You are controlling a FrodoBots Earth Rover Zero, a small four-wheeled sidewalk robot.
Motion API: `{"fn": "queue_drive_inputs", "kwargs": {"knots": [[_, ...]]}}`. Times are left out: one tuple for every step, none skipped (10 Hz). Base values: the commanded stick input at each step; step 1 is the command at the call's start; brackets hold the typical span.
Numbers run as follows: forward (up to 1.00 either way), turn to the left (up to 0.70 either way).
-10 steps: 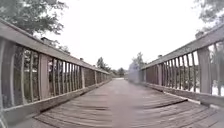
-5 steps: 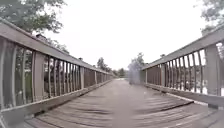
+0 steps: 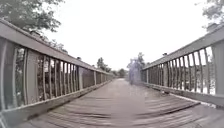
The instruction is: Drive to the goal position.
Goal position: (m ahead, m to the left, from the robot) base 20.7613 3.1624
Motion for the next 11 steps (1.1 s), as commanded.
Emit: {"fn": "queue_drive_inputs", "kwargs": {"knots": [[0.3, 0.0], [0.3, 0.0], [0.3, 0.0], [0.3, 0.0], [0.3, 0.0], [0.3, 0.0], [0.3, 0.0], [0.3, 0.0], [0.3, 0.0], [0.3, 0.0], [0.3, 0.0]]}}
